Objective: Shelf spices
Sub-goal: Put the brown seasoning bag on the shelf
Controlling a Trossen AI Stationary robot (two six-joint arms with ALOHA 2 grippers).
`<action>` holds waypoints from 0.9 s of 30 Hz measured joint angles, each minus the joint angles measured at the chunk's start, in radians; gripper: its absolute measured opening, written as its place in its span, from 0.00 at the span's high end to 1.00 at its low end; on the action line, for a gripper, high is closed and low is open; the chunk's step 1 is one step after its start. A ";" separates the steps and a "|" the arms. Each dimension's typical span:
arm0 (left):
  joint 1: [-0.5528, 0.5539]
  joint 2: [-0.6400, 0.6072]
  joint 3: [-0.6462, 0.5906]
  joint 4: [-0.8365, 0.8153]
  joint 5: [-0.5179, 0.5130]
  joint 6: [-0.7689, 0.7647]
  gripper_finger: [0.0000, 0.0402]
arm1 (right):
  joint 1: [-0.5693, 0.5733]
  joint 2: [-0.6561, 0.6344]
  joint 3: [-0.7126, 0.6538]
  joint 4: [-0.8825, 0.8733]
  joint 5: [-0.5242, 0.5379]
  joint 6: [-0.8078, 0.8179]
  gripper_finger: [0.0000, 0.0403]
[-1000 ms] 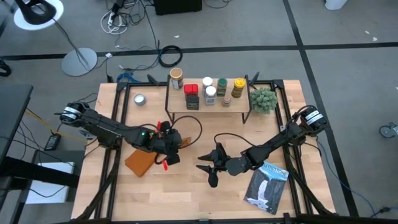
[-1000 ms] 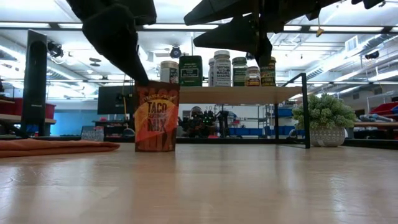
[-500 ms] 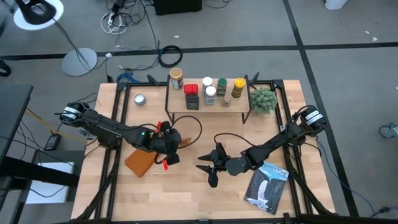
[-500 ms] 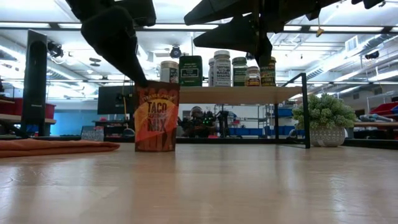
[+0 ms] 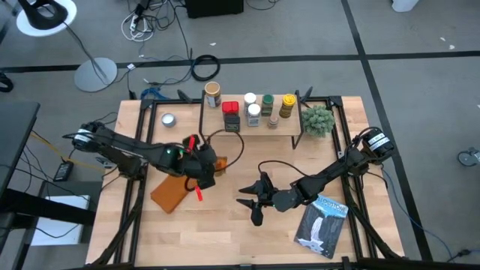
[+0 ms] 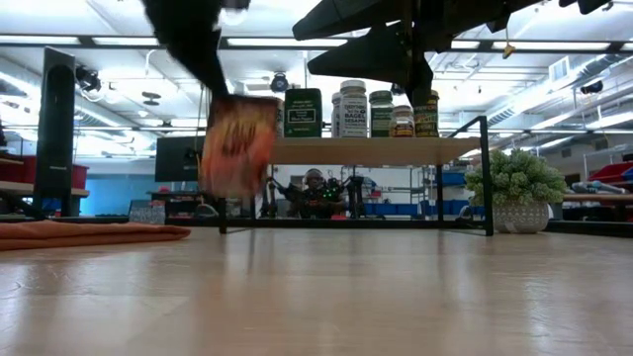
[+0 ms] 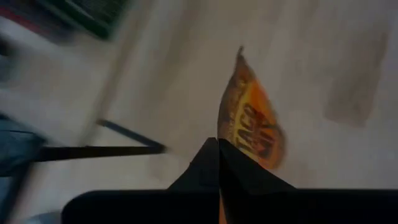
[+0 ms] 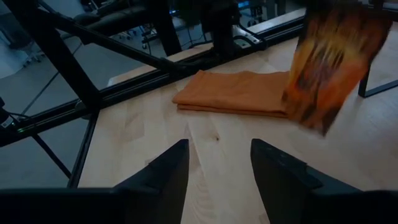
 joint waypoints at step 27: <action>0.397 -0.001 0.312 -0.173 -0.065 0.184 1.00 | 0.000 0.000 0.000 0.000 0.000 0.000 0.57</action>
